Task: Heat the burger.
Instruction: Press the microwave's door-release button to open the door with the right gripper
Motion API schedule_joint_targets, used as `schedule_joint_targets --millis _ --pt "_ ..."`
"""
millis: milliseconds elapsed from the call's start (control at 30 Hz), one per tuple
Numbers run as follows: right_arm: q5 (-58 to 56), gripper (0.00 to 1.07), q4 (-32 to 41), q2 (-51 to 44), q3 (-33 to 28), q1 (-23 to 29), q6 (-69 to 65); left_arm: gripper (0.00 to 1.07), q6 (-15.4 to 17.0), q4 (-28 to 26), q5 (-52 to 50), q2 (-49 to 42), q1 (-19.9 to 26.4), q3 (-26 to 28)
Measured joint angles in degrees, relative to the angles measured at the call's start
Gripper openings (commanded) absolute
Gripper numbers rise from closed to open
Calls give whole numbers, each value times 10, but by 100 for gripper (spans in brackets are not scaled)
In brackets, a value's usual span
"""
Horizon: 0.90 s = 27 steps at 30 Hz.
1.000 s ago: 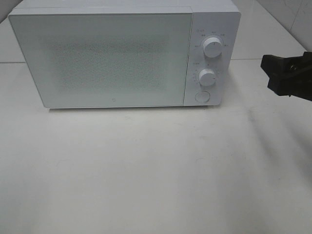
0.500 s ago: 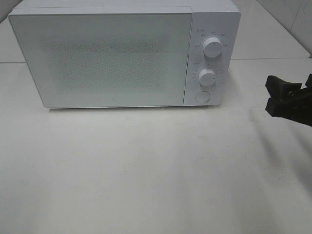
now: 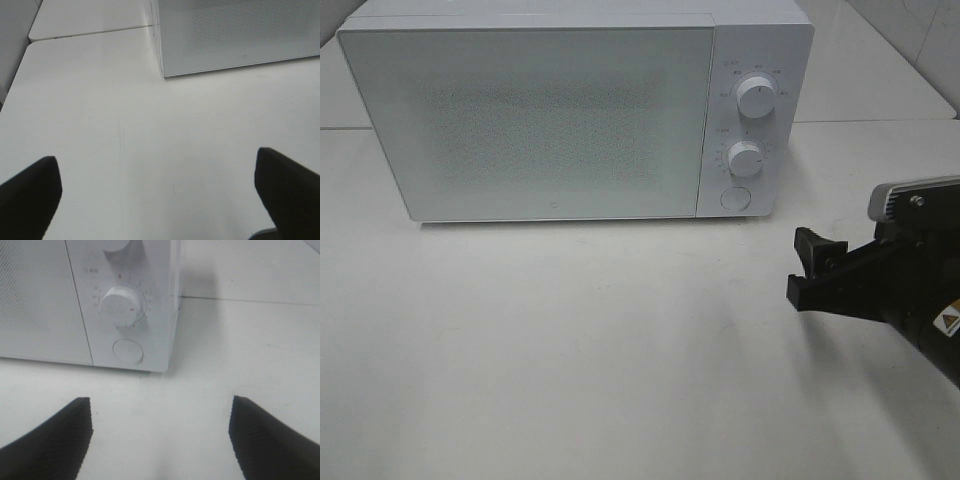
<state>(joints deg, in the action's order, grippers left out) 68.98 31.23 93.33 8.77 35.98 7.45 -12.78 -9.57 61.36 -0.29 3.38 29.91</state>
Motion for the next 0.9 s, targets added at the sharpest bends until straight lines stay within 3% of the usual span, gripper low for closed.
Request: schedule_joint_targets --millis 133,333,733,900 --pt "1 76 77 30 6 65 2 98 0 0 0 0 0 0" --pt "2 76 124 49 32 105 5 98 0 0 0 0 0 0" --pt "3 74 129 49 44 109 -3 98 0 0 0 0 0 0" --pt "3 70 131 49 44 109 -74 98 0 0 0 0 0 0"
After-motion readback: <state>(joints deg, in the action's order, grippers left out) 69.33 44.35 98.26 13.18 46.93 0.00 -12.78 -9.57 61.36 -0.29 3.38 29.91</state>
